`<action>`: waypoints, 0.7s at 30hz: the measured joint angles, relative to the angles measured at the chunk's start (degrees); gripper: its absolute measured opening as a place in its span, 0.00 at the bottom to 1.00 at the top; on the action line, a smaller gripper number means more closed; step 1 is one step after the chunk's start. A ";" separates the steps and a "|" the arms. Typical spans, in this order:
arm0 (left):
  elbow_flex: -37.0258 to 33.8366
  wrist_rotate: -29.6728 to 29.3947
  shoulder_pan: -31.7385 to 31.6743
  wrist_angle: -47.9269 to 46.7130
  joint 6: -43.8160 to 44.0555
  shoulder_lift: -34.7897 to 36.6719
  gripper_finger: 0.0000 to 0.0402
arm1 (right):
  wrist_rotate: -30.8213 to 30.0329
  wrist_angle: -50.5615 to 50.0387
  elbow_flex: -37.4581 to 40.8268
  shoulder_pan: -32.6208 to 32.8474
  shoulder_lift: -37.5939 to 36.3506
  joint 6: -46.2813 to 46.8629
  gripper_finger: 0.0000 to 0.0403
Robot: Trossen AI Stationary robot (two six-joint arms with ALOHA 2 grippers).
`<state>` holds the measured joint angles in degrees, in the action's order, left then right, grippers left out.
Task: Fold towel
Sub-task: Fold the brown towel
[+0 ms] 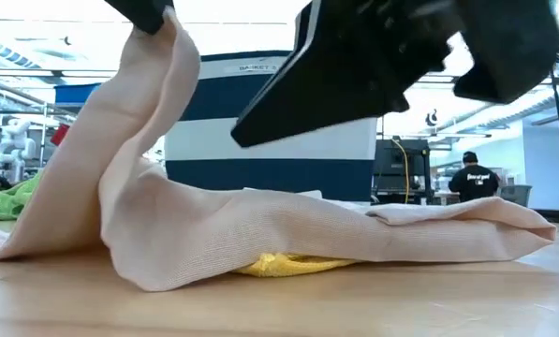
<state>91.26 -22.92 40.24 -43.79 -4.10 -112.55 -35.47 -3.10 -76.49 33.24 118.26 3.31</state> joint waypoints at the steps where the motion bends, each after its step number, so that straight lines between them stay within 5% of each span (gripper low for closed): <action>1: 0.00 -0.02 0.20 0.19 -0.10 0.02 0.00 | 0.91 0.23 0.00 0.13 0.02 0.31 0.31; 21: 0.50 -4.51 2.65 4.87 -7.85 0.02 0.00 | 5.16 0.27 -0.11 -0.74 6.01 8.03 0.31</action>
<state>91.77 -27.43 42.88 -38.92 -11.95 -112.53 -30.31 -2.83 -76.60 32.50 124.27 11.34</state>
